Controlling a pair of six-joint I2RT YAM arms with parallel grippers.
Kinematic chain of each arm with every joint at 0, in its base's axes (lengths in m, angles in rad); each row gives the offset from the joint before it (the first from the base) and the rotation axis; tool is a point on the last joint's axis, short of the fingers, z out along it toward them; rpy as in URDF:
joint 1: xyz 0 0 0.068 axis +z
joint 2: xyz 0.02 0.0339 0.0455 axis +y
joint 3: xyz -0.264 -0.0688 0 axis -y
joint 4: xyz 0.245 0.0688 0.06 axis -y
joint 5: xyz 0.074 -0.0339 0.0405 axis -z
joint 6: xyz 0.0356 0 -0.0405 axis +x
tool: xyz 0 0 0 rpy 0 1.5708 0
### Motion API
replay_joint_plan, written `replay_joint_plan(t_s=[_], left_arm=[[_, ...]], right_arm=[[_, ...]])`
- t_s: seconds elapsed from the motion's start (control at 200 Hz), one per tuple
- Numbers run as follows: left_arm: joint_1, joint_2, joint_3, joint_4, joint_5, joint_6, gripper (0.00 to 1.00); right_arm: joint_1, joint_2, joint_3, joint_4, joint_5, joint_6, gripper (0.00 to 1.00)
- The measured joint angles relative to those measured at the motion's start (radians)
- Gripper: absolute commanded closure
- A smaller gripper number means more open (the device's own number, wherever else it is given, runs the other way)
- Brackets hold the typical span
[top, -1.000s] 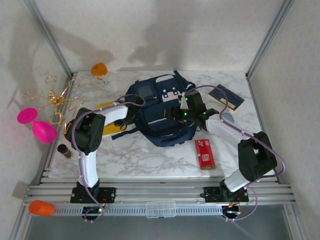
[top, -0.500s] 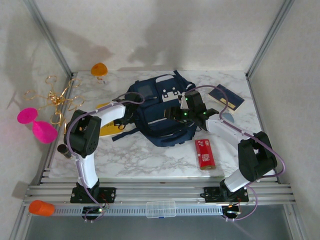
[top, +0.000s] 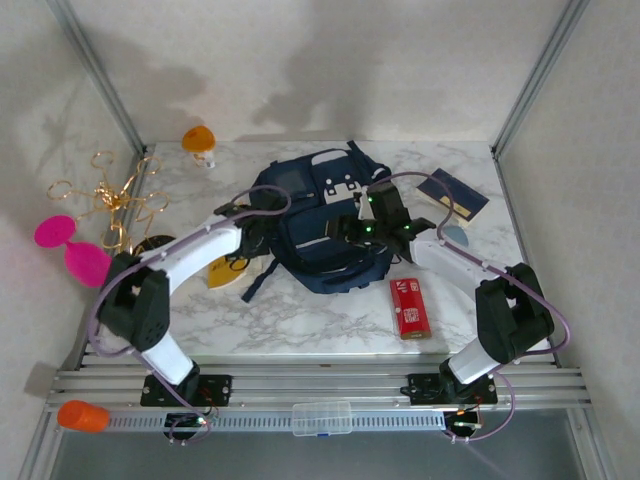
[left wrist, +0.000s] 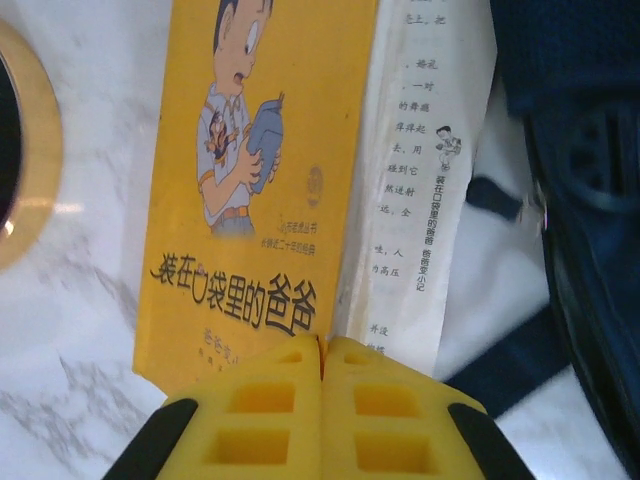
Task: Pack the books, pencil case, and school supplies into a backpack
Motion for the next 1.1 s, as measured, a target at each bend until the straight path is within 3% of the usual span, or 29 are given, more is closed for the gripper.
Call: replay_joint_plan(t_s=[0.195, 0.275, 0.385, 0.451, 0.501, 0.736, 0.921, 1.096], left_arm=[[-0.081, -0.126, -0.114, -0.029, 0.063, -0.096, 1.00], [-0.109, -0.155, -0.140, -0.020, 0.083, -0.129, 0.94], [-0.118, -0.204, -0.195, 0.027, 0.127, -0.159, 0.76], [-0.118, -0.217, -0.219, 0.053, 0.158, -0.169, 0.53], [-0.118, -0.222, -0.236, 0.074, 0.185, -0.174, 0.47], [-0.100, -0.353, -0.311, 0.134, 0.229, -0.190, 0.44], [0.059, -0.528, -0.483, 0.150, 0.217, -0.211, 0.45], [0.154, -0.558, -0.625, 0.210, 0.230, -0.217, 0.48]], right_arm=[[0.092, 0.000, 0.000, -0.023, -0.019, 0.045, 0.50], [0.142, 0.005, 0.000, -0.022, -0.025, 0.073, 0.50], [0.211, 0.034, 0.000, -0.011, -0.027, 0.113, 0.50], [0.239, 0.059, 0.000, -0.006, -0.033, 0.131, 0.50], [0.252, 0.075, 0.000, -0.006, -0.034, 0.142, 0.49], [0.298, 0.136, 0.073, -0.019, 0.005, 0.172, 0.49], [0.384, 0.302, 0.287, -0.072, 0.100, 0.175, 0.50], [0.424, 0.444, 0.435, -0.139, 0.196, 0.164, 0.49]])
